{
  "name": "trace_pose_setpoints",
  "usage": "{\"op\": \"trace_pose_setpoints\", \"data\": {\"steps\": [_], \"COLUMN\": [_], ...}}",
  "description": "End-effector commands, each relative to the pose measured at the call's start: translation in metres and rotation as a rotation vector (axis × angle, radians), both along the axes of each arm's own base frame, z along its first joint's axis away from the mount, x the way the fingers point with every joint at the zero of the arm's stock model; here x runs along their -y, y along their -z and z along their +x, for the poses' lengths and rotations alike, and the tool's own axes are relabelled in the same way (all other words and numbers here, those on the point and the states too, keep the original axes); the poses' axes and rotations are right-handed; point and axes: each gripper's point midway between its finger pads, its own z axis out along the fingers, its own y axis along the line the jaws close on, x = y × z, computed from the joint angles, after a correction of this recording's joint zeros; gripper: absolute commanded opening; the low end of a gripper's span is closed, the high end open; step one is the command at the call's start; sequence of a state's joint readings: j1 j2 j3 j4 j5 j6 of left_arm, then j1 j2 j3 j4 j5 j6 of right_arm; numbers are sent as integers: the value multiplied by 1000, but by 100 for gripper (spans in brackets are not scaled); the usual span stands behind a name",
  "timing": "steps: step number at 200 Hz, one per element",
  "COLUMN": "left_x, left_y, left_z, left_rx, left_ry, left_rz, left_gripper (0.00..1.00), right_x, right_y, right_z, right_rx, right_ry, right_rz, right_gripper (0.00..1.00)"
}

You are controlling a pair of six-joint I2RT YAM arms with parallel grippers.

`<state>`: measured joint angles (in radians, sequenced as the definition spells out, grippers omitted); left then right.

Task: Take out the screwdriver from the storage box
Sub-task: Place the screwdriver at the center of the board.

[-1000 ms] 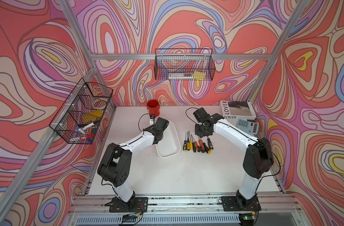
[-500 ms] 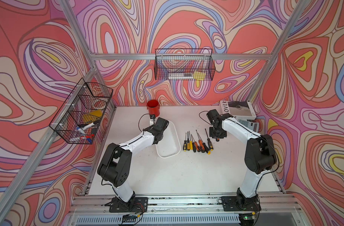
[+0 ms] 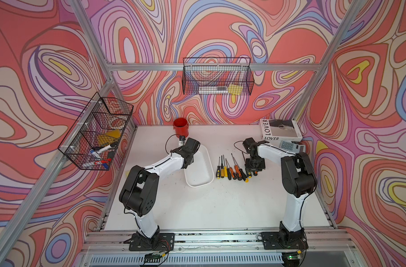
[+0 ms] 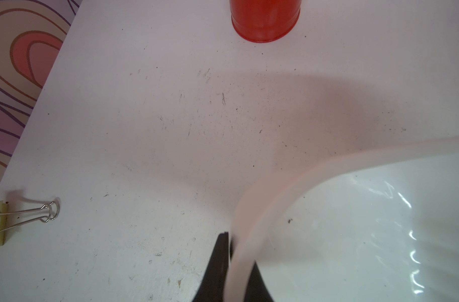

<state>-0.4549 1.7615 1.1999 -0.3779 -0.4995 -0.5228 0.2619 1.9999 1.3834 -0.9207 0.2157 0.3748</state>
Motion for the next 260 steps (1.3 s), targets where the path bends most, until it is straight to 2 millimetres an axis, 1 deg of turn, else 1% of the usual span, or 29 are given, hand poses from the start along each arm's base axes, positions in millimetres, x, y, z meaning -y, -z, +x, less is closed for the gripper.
{"op": "trace_pose_setpoints", "data": {"steps": [1,23,42,48,59,74,82,103,128,147,159,188,196,198,201,225,236,260], "left_x": [-7,-4,-2,-2,-1,-2,-2,-3,-3,-4,-4,-3,-2,-2,-1,-1,0,0], "left_y": [13,20,26,28,31,34,35,36,36,36,38,44,46,46,47,56,60,67], "left_z": [-6,-6,-7,-7,-7,-8,-8,-9,-9,-8,-8,-4,-3,-2,-2,3,5,8], "left_rx": [-71,-104,-133,-140,-152,-167,-169,-173,-176,-175,-180,-189,-197,-199,-205,-244,-253,-270], "left_ry": [14,32,45,47,55,56,55,55,59,58,58,71,77,79,84,100,106,113], "left_rz": [54,49,44,43,36,33,32,29,30,31,31,13,5,2,-3,2,-6,-17], "left_gripper": [0,0,0,0,0,0,0,0,0,0,0,0,0,0,0,0,0,0], "right_x": [-15,-16,-16,-16,-16,-16,-15,-11,-11,-8,-6,-1,-1,-2,-2,-5,-7,-14], "right_y": [15,21,21,19,17,14,13,14,6,-9,-23,-68,-76,-84,-91,-122,-131,-138], "right_z": [-4,-11,-14,-14,-16,-19,-20,-24,-20,-13,-9,4,6,7,8,13,14,13], "right_rx": [-26,-49,-56,-54,-56,-57,-58,-65,-35,14,52,176,202,224,241,332,360,375], "right_ry": [4,21,30,35,39,44,44,50,61,64,63,61,58,56,55,45,35,1], "right_rz": [103,111,113,113,119,124,120,99,104,90,80,67,70,77,82,115,135,159], "right_gripper": [0,0,0,6,20,36,43,54,62,69,71,79,80,81,82,90,98,98]}}
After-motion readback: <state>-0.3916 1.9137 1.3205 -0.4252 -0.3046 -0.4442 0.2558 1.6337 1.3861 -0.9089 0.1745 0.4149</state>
